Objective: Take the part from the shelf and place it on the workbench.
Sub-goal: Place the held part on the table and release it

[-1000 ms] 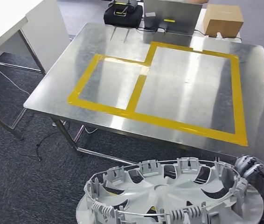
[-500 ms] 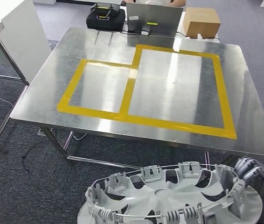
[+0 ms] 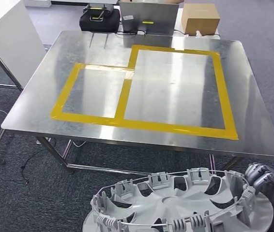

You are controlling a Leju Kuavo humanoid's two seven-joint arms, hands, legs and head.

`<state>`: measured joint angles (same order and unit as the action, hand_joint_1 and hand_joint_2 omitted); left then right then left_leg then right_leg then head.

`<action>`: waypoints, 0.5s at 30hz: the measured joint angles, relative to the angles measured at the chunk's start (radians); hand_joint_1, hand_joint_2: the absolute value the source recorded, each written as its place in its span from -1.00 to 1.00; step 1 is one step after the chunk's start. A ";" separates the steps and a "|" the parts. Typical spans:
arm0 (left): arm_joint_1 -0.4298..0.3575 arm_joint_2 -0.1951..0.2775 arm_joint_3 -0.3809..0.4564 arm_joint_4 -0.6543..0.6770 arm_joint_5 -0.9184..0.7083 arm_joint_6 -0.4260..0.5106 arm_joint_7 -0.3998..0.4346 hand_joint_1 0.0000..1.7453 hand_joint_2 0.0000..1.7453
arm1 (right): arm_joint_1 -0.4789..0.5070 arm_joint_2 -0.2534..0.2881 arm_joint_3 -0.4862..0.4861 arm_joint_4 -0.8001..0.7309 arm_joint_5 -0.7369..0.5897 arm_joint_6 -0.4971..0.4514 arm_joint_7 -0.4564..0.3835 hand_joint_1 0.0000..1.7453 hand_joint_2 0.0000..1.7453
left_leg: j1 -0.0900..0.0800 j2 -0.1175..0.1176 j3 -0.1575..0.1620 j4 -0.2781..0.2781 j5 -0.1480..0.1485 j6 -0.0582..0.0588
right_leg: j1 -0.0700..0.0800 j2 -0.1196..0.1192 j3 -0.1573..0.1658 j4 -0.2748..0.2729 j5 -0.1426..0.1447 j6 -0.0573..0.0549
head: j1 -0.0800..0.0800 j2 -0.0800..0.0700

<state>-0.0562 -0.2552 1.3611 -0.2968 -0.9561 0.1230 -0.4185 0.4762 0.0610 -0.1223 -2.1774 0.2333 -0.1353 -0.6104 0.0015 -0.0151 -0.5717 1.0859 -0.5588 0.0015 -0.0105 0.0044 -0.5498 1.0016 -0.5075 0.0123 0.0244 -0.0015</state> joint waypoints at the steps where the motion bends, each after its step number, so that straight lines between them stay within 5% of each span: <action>1: 0.000 0.000 0.000 0.000 0.000 0.000 0.000 -1.00 1.00 | 0.000 0.000 0.000 0.000 0.000 -0.001 0.000 1.00 1.00 | 0.002 0.001 -0.023 0.052 -0.028 -0.005 | -0.001 -0.002 0.003 -0.002 0.000 -0.003 | -0.001 0.000; 3: 0.001 0.001 0.000 0.000 -0.001 0.000 -0.001 -1.00 1.00 | 0.000 0.000 0.001 0.000 0.000 -0.003 0.000 1.00 1.00 | 0.005 0.001 -0.081 0.172 -0.078 -0.011 | -0.001 -0.005 0.005 -0.001 -0.002 -0.007 | -0.001 0.000; 5: 0.002 0.002 0.000 0.000 -0.003 0.000 -0.001 -1.00 1.00 | 0.000 0.000 0.001 0.000 0.000 -0.005 0.000 1.00 1.00 | 0.007 0.002 -0.100 0.204 -0.067 -0.014 | -0.001 -0.004 0.007 -0.001 -0.005 -0.007 | -0.001 0.000; 9: 0.000 0.005 0.000 0.000 -0.006 0.001 -0.001 -1.00 1.00 | 0.000 0.000 0.001 0.000 0.000 -0.006 0.000 1.00 1.00 | 0.008 0.002 -0.009 -0.010 0.049 -0.008 | 0.002 -0.002 0.012 0.006 -0.014 0.003 | -0.001 0.000; 13: 0.002 0.005 0.000 0.000 -0.006 0.001 -0.001 -1.00 1.00 | 0.000 0.000 0.001 0.000 0.001 -0.009 0.000 1.00 1.00 | 0.006 0.002 0.002 -0.050 0.050 0.012 | 0.003 -0.001 0.006 0.009 -0.019 0.023 | 0.004 0.000; 15: 0.002 0.004 0.000 0.000 -0.006 0.001 -0.001 -1.00 1.00 | 0.000 0.000 0.001 0.000 0.002 -0.010 0.001 1.00 1.00 | 0.009 0.003 0.005 -0.055 0.053 0.024 | 0.001 -0.001 -0.014 0.048 -0.047 0.031 | 0.008 0.000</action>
<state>-0.0546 -0.2507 1.3607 -0.2968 -0.9622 0.1236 -0.4192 0.4766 0.0610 -0.1212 -2.1770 0.2352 -0.1455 -0.6090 0.0107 -0.0117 -0.5671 1.0306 -0.5060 0.0256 -0.0090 0.0031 -0.5642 1.0497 -0.5545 0.0434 0.0328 -0.0015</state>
